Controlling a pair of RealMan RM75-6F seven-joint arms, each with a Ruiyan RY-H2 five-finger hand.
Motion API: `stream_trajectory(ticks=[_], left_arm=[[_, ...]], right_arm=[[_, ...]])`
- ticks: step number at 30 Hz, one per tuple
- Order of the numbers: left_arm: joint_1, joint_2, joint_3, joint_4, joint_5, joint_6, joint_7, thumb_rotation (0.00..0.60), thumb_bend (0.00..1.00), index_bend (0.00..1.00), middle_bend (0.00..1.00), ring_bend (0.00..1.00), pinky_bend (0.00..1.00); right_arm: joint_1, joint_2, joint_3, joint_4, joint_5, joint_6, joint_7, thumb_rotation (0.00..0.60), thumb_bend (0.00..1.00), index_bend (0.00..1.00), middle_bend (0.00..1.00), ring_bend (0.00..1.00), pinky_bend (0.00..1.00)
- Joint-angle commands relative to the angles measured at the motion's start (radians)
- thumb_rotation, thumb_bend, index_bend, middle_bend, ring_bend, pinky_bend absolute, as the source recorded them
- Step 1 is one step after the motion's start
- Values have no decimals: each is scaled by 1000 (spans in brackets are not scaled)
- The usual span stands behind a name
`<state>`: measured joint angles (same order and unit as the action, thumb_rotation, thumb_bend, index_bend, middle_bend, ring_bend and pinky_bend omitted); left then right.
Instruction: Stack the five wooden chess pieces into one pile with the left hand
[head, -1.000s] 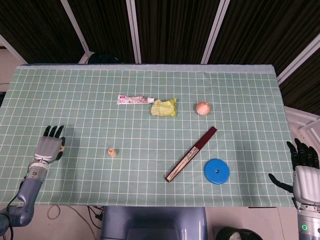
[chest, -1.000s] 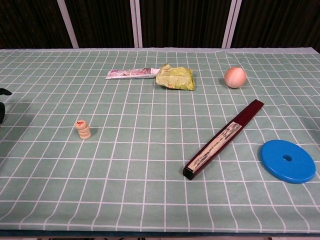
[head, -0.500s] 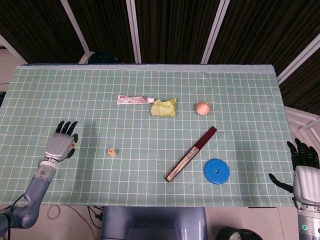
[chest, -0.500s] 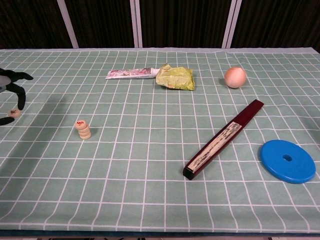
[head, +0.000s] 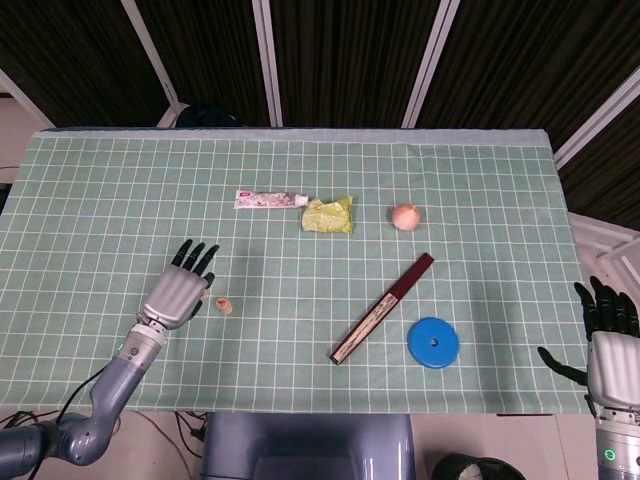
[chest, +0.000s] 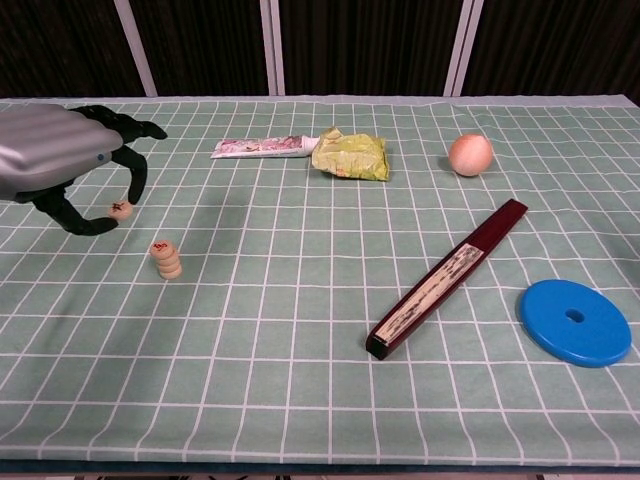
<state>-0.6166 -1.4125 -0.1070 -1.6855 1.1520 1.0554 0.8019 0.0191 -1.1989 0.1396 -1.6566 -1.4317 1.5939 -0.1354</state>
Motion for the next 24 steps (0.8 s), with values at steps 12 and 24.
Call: stream_trajectory(ticks=[12,24], left_arm=[[-51,-76,18,9,-90,14,104,600,314,489,7,0,0],[-70,-104,36,46,-110,19,109,600,314,481,7,0,0]], right_arm=[[-1,3,2,-1,4,-1,5,600,232,80,13,0,0],[0,1,1,0,4,-2,2,600,233,81,13,0,0]])
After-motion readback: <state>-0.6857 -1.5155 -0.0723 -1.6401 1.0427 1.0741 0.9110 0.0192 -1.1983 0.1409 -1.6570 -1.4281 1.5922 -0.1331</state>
